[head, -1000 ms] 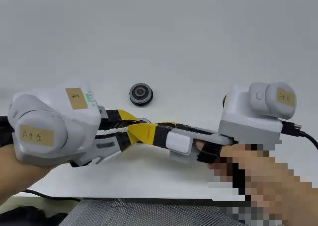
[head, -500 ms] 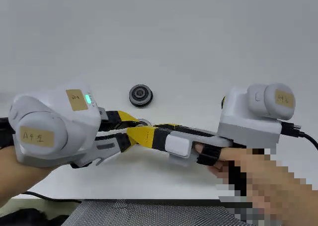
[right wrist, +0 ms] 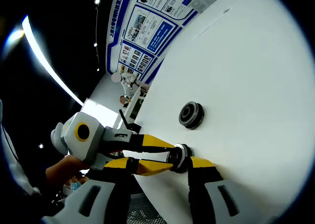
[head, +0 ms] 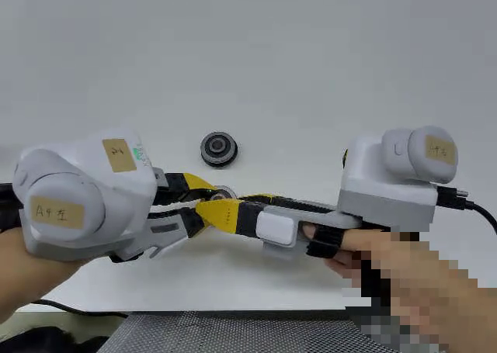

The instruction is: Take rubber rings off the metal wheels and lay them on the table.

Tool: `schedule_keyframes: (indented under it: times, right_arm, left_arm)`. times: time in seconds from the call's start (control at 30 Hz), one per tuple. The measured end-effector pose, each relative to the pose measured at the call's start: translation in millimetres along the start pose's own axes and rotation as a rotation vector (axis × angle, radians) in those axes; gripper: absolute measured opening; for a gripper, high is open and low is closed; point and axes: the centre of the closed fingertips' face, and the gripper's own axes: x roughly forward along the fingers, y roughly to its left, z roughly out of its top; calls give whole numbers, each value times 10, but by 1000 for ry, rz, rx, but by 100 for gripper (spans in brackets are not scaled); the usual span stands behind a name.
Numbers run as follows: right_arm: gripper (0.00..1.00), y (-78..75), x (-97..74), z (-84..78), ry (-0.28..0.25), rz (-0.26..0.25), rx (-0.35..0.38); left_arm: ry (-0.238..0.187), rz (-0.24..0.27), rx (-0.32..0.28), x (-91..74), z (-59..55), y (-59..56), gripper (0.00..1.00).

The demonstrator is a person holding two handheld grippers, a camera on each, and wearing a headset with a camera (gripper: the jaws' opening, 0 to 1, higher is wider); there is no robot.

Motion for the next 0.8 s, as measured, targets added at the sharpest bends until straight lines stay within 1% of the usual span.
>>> schedule_keyframes:
  times: [0.27,0.37,0.57,0.67,0.73,0.8]
  right_arm:
    - [46,-9,-20,10,-3,-4,0]
    - [42,-10,-34,32,-11,-5,-2]
    - [39,-40,-32,25,-10,-14,-1]
    - [33,-99,-30,26,-10,-40,5]
    - [27,-156,-31,26,-11,-64,5]
    - [21,-195,-31,28,-9,-78,10]
  left_arm:
    - [-1,0,0,0,-1,3,13]
    - [-1,0,1,-1,0,3,13]
    - [0,0,2,-2,0,0,13]
    - [0,0,2,-1,0,-1,13]
    - [0,0,2,-1,0,-2,13]
    - [1,1,2,0,1,-2,13]
